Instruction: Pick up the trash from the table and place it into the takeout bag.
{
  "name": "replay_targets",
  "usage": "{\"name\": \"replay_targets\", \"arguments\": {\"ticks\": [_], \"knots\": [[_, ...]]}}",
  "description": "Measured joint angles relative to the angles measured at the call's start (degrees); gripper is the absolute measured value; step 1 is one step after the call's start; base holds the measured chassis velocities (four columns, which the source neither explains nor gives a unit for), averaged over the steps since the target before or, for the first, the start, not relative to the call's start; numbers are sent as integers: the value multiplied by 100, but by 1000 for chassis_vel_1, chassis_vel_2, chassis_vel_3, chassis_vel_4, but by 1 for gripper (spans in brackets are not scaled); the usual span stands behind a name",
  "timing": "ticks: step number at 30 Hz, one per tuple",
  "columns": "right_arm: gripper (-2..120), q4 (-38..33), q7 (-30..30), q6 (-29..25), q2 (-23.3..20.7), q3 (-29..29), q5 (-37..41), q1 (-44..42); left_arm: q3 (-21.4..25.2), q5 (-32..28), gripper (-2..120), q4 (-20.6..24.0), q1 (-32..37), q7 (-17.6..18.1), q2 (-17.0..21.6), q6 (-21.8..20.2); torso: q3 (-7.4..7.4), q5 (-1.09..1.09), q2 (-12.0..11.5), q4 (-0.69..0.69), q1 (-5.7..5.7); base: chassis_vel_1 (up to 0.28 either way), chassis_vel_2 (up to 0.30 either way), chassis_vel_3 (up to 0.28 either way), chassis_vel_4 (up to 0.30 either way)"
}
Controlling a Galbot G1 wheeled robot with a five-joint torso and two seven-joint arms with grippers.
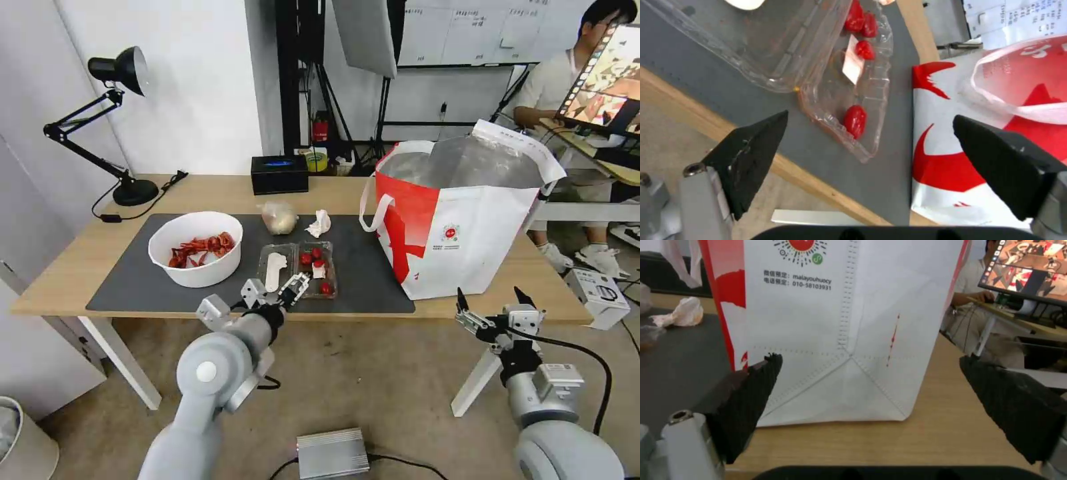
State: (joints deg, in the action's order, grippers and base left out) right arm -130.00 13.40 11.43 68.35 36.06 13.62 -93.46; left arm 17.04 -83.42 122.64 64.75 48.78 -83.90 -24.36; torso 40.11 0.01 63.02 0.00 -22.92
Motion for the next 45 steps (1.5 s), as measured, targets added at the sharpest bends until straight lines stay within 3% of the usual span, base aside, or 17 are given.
{"name": "replay_targets", "arguments": {"ticks": [28, 40, 45], "knots": [[100, 184, 40, -103, 14, -10, 4, 31, 12, 280, 100, -411, -83, -59, -210, 225, 0, -1, 0, 0, 0, 0, 0, 0, 0], [100, 272, 34, -224, 49, -38, -9, 23, 32, 590, 100, -585, -98, -364, -153, 300, -2, 0, 1, -1, 0, 0, 0, 0, 0], [100, 325, 28, -286, 57, -49, -7, 26, 45, 806, 100, -680, -84, -547, -125, 547, -2, -1, 2, -2, 1, 0, 0, 0, 0]]}}
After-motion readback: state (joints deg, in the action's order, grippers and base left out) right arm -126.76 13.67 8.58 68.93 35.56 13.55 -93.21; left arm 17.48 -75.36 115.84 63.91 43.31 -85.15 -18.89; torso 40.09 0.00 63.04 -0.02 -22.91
